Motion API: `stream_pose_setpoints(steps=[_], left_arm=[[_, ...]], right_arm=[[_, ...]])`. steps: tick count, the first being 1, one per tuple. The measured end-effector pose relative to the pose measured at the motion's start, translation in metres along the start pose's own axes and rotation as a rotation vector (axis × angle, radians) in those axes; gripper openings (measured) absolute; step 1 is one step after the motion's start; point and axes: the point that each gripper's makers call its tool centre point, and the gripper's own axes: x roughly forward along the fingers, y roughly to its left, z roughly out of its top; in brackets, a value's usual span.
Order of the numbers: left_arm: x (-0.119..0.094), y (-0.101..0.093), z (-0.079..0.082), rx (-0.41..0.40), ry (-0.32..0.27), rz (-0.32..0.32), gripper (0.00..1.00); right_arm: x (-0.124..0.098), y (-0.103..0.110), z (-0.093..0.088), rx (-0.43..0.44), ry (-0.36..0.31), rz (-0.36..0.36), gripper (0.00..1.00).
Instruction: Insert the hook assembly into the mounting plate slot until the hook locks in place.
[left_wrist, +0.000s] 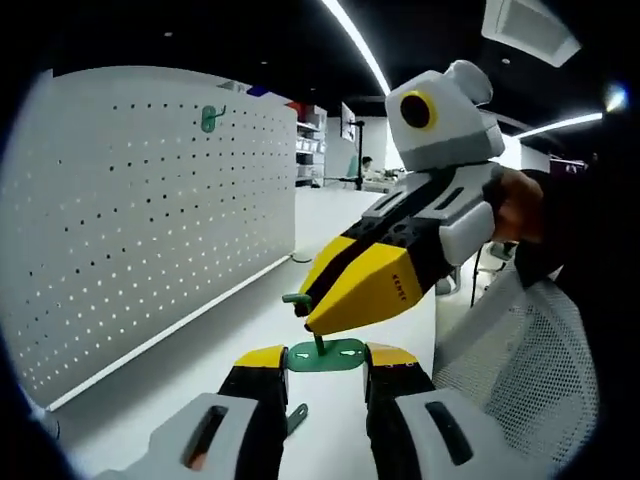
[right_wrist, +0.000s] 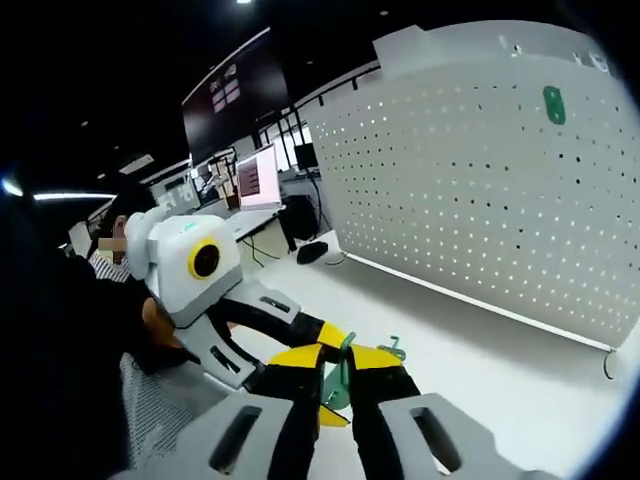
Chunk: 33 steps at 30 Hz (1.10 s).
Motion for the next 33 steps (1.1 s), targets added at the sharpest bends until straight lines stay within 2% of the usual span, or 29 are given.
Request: stream_pose_setpoints(steps=[8,12,15,19,20,25,30,33], left_arm=[[0.0,0.003,-0.002,0.064,0.023,0.032,0.29],[0.001,0.003,-0.004,0.118,0.042,0.047,0.29],[0.001,0.006,-0.005,0.208,0.07,0.081,0.29],[0.0,0.009,-0.007,0.372,0.123,0.146,0.29],[0.0,0.01,-0.006,0.443,0.135,0.169,0.29],[-0.001,0.008,-0.001,0.666,0.176,0.241,0.29],[-0.002,0.008,0.004,0.781,0.192,0.286,0.29],[-0.002,0.006,0.003,0.818,0.204,0.298,0.29]], right_arm=[[-0.006,-0.003,-0.004,0.012,0.034,-0.005,0.12],[-0.009,-0.009,-0.006,0.048,0.061,-0.021,0.12],[-0.009,-0.011,-0.008,0.059,0.093,-0.038,0.11],[-0.008,-0.008,-0.008,0.054,0.139,-0.039,0.1],[-0.007,-0.008,-0.008,0.045,0.155,-0.044,0.1],[-0.003,-0.007,-0.011,0.022,0.193,-0.057,0.09],[0.0,-0.006,-0.015,0.013,0.216,-0.062,0.06],[0.002,-0.007,-0.015,0.016,0.223,-0.066,0.04]])
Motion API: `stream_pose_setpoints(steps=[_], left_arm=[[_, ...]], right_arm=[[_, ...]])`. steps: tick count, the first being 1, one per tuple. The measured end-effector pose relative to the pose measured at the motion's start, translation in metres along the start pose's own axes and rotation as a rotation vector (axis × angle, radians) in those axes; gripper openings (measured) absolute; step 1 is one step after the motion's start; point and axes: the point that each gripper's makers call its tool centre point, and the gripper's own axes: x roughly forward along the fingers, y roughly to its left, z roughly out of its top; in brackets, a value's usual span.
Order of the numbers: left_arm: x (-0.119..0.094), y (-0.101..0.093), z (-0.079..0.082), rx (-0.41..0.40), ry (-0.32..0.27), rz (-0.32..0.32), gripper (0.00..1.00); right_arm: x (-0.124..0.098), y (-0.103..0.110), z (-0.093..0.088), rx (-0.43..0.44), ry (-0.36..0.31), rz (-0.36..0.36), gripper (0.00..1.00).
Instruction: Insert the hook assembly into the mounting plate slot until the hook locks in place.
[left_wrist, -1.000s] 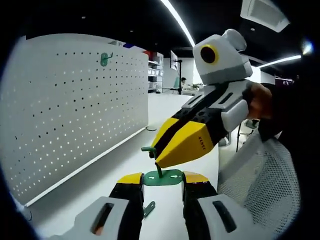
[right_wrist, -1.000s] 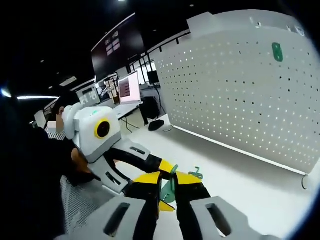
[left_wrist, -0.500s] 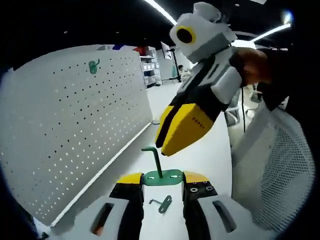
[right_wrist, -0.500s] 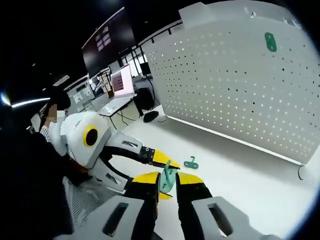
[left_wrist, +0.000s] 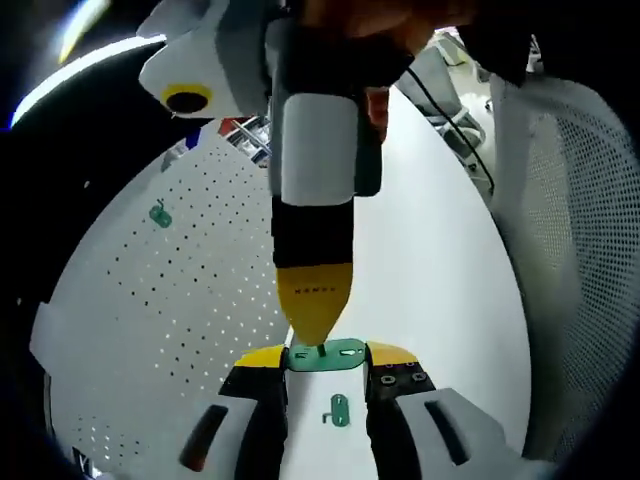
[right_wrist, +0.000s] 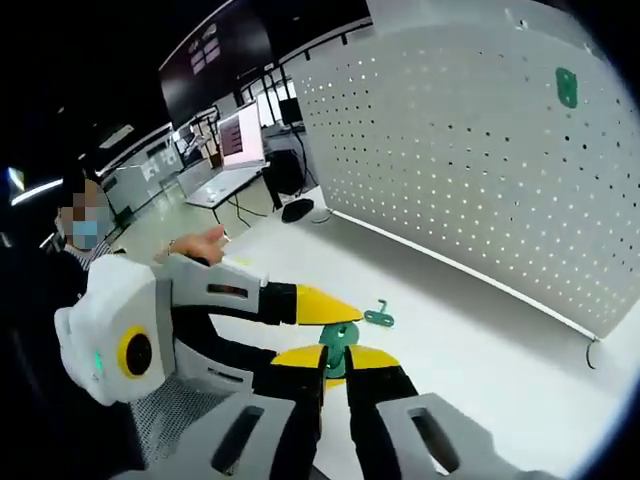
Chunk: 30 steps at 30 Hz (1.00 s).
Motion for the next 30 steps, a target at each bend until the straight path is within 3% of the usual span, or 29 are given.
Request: stream_pose_setpoints(steps=[7,23,27,30], left_arm=[[-0.002,0.004,0.002,0.083,0.026,0.042,0.29],[-0.002,0.012,0.001,0.071,0.016,0.083,0.31],[-0.002,0.014,0.004,-0.032,-0.027,0.07,0.34],[-0.001,0.009,0.004,-0.13,-0.055,0.026,0.38]], right_arm=[[0.006,0.0,-0.002,-0.016,0.023,-0.021,0.03],[0.006,-0.002,0.004,0.021,-0.011,-0.027,0.01],[0.004,-0.004,0.007,0.017,-0.025,-0.033,0.01],[0.002,-0.006,0.008,0.017,-0.037,-0.039,0.01]])
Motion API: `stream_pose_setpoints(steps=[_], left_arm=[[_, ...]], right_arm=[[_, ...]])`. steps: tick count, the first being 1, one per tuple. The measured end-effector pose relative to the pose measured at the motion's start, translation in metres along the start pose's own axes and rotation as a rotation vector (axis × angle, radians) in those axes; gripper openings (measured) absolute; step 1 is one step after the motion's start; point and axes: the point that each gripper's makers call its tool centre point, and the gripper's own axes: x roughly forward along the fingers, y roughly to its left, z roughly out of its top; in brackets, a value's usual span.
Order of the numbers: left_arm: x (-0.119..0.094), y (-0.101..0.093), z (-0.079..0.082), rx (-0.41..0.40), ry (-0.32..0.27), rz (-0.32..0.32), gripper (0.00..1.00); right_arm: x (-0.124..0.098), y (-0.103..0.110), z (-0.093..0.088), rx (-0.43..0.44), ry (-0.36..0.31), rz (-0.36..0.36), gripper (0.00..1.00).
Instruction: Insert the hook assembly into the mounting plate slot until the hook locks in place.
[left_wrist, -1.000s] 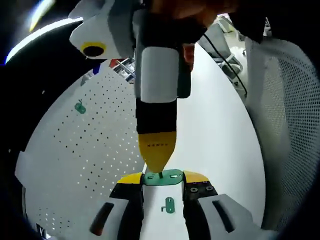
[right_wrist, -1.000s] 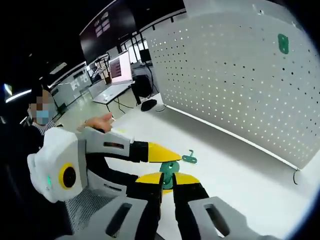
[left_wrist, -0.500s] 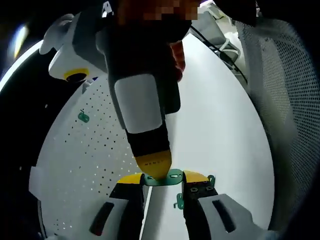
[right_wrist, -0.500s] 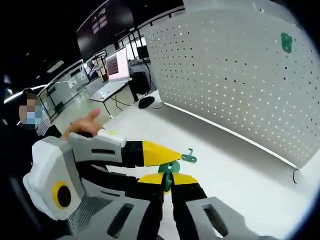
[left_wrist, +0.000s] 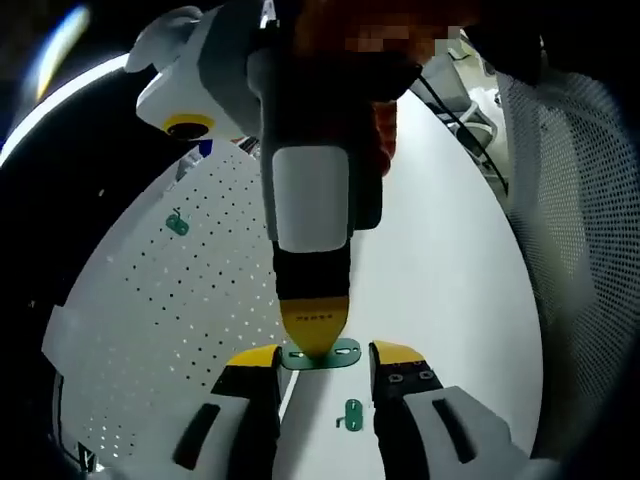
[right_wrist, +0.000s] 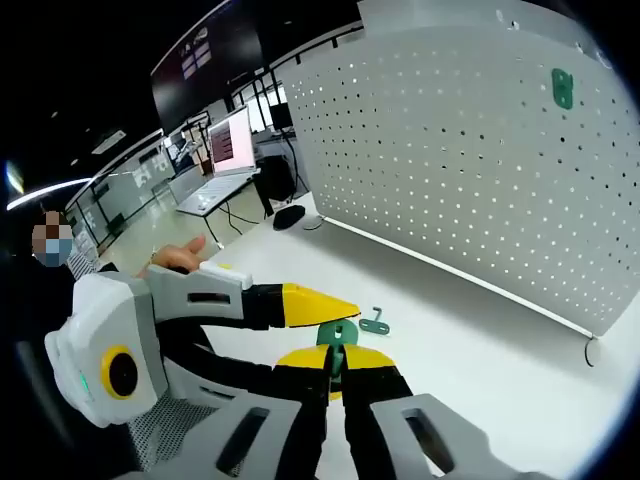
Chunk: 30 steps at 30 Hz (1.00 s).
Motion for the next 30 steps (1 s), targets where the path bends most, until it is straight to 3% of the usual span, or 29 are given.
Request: stream_pose_setpoints(steps=[3,8,11,14,18,22,26,30], left_arm=[[0.0,0.001,0.0,-0.171,-0.041,-0.034,0.39],[-0.002,0.009,0.006,-0.386,-0.118,-0.07,0.41],[-0.002,0.006,0.003,-0.479,-0.128,-0.109,0.41],[-0.003,0.009,0.008,-0.633,-0.178,-0.156,0.4],[-0.003,0.005,0.01,-0.652,-0.19,-0.181,0.4],[-0.005,0.008,0.019,-0.673,-0.227,-0.177,0.38],[-0.007,0.015,0.015,-0.715,-0.236,-0.157,0.26],[-0.007,0.022,0.01,-0.703,-0.233,-0.124,0.12]], right_arm=[[-0.003,-0.004,0.001,0.007,-0.009,-0.01,0.01],[-0.007,-0.011,0.001,0.02,-0.025,-0.029,0.01],[-0.011,-0.014,0.009,0.023,-0.063,-0.046,0.01],[-0.015,-0.012,0.019,0.011,-0.1,-0.055,0.01],[-0.016,-0.011,0.03,-0.001,-0.147,-0.062,0.01],[-0.012,-0.005,0.028,-0.008,-0.149,-0.05,0.01],[-0.007,0.001,0.025,-0.011,-0.145,-0.033,0.01],[-0.005,0.002,0.023,-0.011,-0.136,-0.028,0.01]])
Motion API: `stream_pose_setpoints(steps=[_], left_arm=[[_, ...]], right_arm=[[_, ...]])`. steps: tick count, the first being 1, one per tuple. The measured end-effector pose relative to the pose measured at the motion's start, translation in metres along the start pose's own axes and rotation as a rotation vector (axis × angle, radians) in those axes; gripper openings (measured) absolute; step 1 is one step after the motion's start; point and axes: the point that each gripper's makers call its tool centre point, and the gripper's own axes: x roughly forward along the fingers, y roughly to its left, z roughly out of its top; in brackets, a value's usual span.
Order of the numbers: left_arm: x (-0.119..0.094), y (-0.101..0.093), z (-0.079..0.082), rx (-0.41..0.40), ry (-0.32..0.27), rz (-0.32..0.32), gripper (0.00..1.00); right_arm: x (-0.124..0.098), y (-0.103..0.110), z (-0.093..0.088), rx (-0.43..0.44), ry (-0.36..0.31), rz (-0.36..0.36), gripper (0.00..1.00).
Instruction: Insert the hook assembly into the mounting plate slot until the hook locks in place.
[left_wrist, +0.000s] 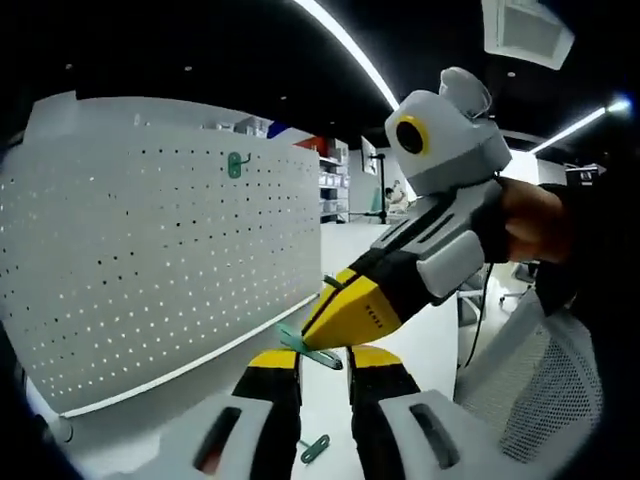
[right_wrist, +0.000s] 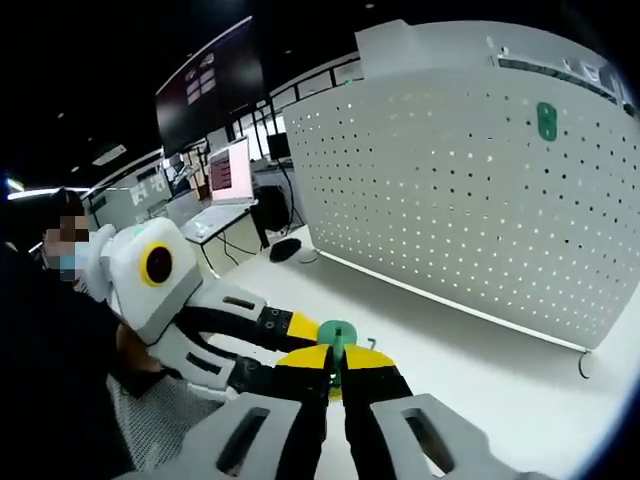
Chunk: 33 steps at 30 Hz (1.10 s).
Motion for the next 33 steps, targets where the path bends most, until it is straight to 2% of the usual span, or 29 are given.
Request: stream_pose_setpoints(steps=[8,12,14,16,17,19,25,33], left_arm=[[0.0,0.002,0.001,0.055,-0.001,0.02,0.08],[0.0,0.004,0.001,0.038,-0.004,0.019,0.08],[-0.001,0.005,0.002,0.025,-0.008,0.024,0.13],[0.0,0.006,0.0,-0.037,-0.006,0.028,0.26],[0.0,0.007,0.0,-0.043,-0.005,0.029,0.29],[0.0,0.007,-0.002,-0.04,-0.002,0.027,0.29],[0.0,0.008,-0.006,-0.045,0.015,0.032,0.39],[0.002,0.005,-0.01,-0.034,0.03,0.021,0.43]], right_arm=[[0.0,-0.001,0.003,-0.005,-0.008,-0.002,0.01],[0.001,-0.001,0.004,-0.014,-0.011,-0.004,0.01],[0.0,-0.001,0.004,-0.012,-0.016,-0.005,0.01],[-0.002,-0.003,0.007,-0.014,-0.027,-0.013,0.01],[-0.003,-0.004,0.009,-0.014,-0.032,-0.016,0.01],[-0.008,-0.01,0.013,-0.015,-0.047,-0.03,0.01],[-0.024,-0.037,0.025,0.0,-0.093,-0.092,0.01],[-0.062,-0.091,0.061,0.015,-0.202,-0.227,0.01]])
